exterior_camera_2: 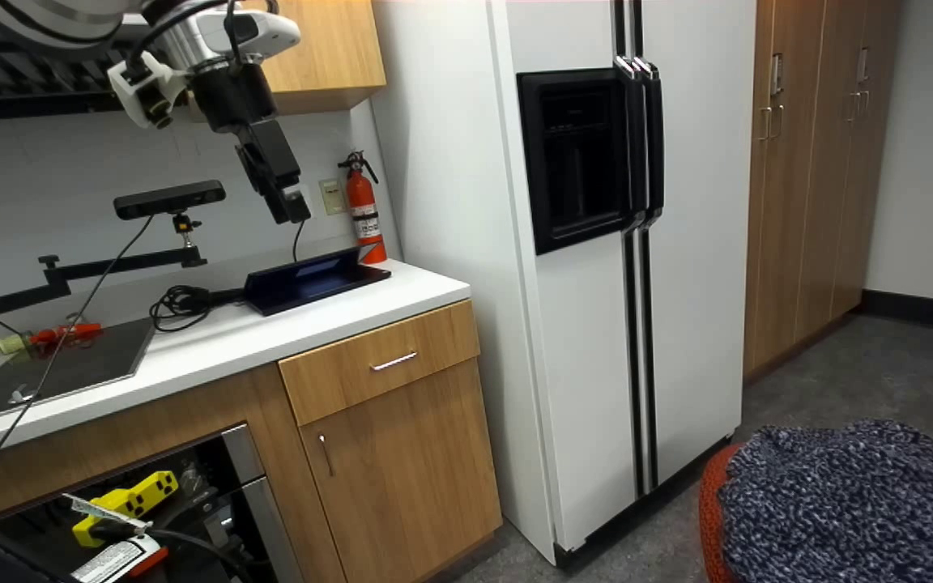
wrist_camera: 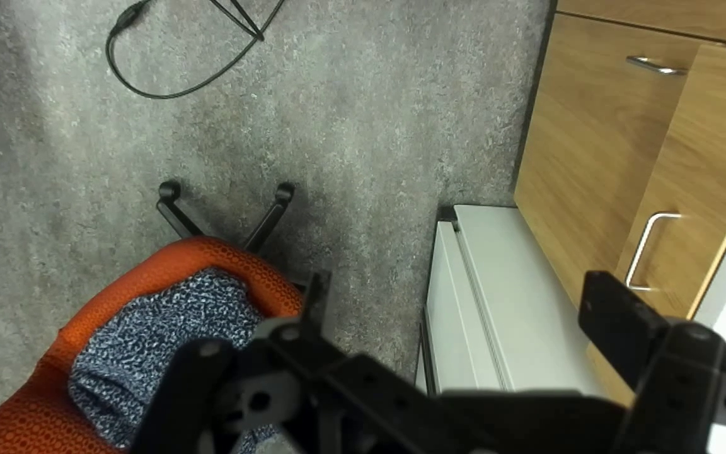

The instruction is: Open the top drawer of the cabinet to the right.

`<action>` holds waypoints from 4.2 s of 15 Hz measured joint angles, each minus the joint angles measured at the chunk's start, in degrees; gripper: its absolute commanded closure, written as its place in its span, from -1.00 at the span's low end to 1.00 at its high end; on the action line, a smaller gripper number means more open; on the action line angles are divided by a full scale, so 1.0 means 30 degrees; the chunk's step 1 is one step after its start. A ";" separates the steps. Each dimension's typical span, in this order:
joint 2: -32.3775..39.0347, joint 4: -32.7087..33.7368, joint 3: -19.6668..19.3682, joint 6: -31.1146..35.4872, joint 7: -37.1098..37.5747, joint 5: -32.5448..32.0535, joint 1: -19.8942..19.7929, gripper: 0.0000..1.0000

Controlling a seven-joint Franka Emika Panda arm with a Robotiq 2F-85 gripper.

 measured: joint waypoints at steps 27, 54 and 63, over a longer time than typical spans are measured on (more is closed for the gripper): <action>0.2082 0.1260 -0.0486 -0.0259 -0.0528 -0.0302 -0.0098 -1.00; 1.6444 1.0783 -0.1295 0.2523 -0.3560 0.2815 0.0778 -1.00; 2.0590 1.1394 -0.0779 0.5737 -0.7823 0.6706 0.0313 -1.00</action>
